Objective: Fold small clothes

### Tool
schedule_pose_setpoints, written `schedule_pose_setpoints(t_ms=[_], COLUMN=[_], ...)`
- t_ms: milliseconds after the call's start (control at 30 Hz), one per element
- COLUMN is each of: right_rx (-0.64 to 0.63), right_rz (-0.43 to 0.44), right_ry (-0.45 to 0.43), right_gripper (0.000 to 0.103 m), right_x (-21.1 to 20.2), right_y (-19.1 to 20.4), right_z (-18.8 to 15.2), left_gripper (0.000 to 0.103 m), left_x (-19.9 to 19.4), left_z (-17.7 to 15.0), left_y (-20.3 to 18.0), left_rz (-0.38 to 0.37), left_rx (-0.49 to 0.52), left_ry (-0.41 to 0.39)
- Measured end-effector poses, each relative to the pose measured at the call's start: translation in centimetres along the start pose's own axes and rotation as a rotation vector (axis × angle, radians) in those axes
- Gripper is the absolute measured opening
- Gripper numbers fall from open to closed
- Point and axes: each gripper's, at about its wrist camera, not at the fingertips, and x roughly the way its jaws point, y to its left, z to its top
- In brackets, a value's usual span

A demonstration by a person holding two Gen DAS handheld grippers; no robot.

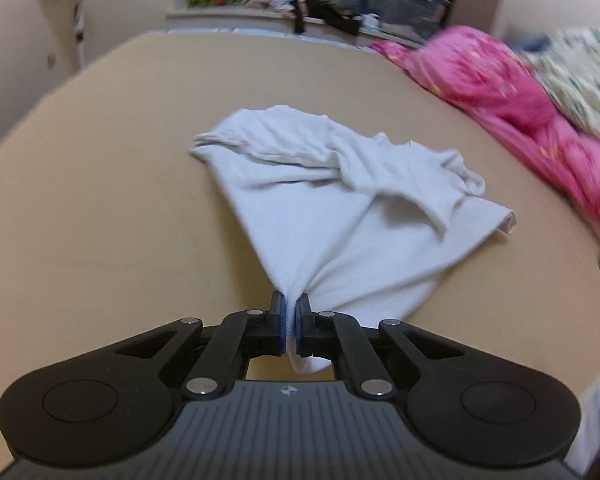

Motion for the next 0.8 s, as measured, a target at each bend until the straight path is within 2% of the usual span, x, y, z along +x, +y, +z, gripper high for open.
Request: schedule_pose_setpoints(t_ms=[100,167,267,333,400,467,533,633,733,800], right_rx=[0.023,0.030,0.041,0.040,0.019,-0.007,-0.027,-0.067,-0.093,-0.103], right_rz=[-0.015,-0.027,-0.040,-0.049,-0.048,-0.059,-0.062,-0.080,-0.090,-0.099], right_ry=[0.003,-0.001,0.014,0.056,0.125,0.196,0.249,0.300,0.327,0.354], right_gripper=[0.046,0.046,0.046,0.047,0.046,0.046,0.046,0.046,0.046,0.046], right_x=[-0.5,-0.9,-0.5,0.7,2.7,4.9,7.0,10.0,12.5,14.0], right_y=[-0.2,-0.5,-1.0,-1.3,-1.3,-0.9,-0.4,0.6,1.2,1.4], right_z=[-0.1,-0.1,0.1,0.0,-0.1,-0.4,-0.7,-1.4,-2.0,-2.6], left_gripper=[0.004,0.004,0.004,0.005,0.005,0.007,0.012,0.014,0.023,0.023], left_x=[-5.0,-7.5,-9.2,-8.6,-6.8,-4.4,-2.0,-0.3,0.6,1.2], left_z=[-1.7,-3.0,-5.2,-7.3,-8.4,-8.4,-8.5,-8.3,-8.7,-8.6], left_y=[3.2,5.6,8.6,10.4,12.2,13.6,14.2,13.1,12.3,11.9], left_rz=[-0.011,-0.035,-0.071,-0.102,-0.133,-0.158,-0.159,-0.146,-0.158,-0.130], left_rx=[0.074,0.080,0.085,0.067,-0.030,-0.151,-0.204,-0.170,-0.122,-0.092], left_ry=[0.008,0.006,0.011,0.037,0.081,0.083,0.132,0.151,0.154,0.162])
